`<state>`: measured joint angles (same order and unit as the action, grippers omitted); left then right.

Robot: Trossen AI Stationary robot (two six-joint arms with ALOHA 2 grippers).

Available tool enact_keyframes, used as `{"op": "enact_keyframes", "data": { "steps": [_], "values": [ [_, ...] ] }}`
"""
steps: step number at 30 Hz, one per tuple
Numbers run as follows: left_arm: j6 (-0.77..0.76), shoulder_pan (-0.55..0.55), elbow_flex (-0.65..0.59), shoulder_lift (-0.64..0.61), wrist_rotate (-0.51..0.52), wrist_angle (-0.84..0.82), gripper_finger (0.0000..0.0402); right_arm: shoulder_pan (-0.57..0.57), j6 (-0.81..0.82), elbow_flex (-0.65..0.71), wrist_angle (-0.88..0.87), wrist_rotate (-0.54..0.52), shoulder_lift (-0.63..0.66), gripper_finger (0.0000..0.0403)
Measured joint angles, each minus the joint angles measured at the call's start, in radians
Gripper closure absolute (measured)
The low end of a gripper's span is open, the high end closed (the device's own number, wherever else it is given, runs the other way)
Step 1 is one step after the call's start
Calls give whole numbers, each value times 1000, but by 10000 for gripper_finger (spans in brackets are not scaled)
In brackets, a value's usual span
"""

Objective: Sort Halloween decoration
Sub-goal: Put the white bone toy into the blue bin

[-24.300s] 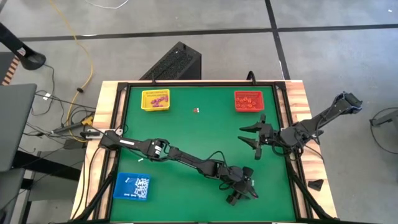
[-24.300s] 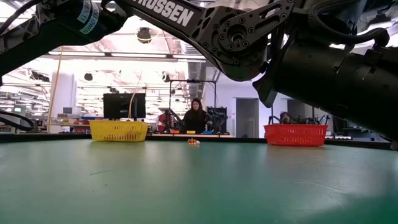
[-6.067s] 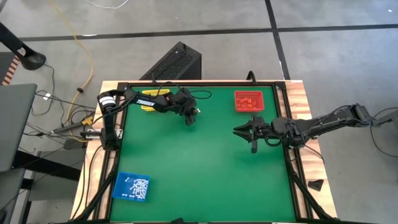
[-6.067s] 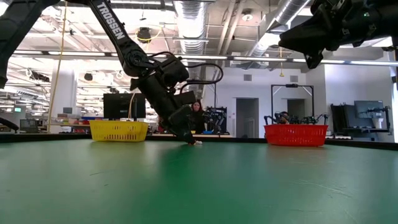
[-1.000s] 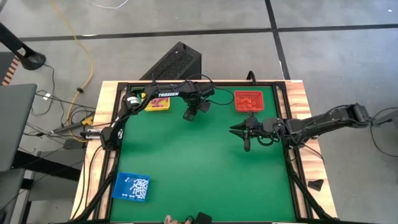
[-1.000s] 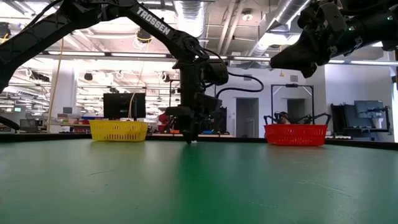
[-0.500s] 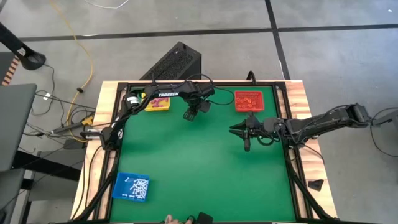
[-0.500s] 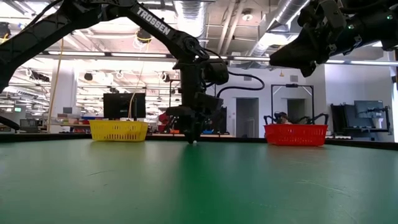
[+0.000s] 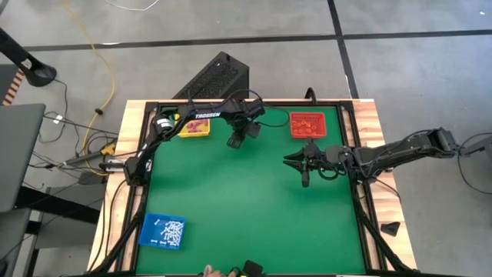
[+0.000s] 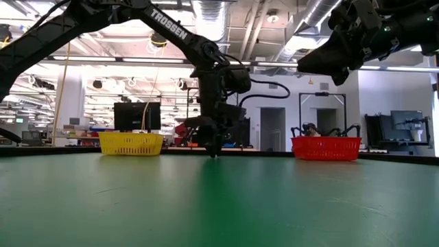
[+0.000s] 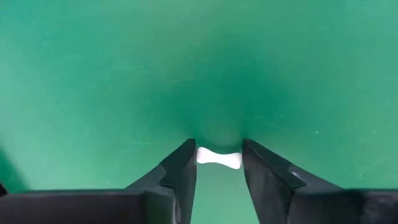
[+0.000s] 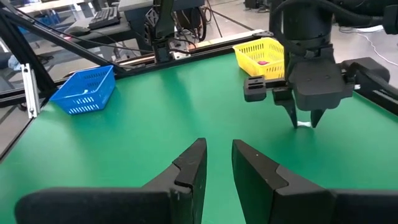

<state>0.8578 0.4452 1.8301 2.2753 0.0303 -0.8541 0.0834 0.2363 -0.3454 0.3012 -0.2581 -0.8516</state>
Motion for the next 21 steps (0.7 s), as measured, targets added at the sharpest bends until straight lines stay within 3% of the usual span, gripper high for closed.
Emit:
{"op": "enact_keyframes", "data": {
  "steps": [6, 16, 21],
  "values": [
    [-7, 1, 0, 0, 1, 2, 313, 0, 2, 0, 4, 24, 0, 294],
    [-45, 0, 0, 0, 7, 2, 315, 0, 2, 0, 21, 26, 0, 294],
    [-124, -3, 34, 0, 61, -69, 315, 0, -2, 0, 21, 27, 0, 294]
  ]
}}
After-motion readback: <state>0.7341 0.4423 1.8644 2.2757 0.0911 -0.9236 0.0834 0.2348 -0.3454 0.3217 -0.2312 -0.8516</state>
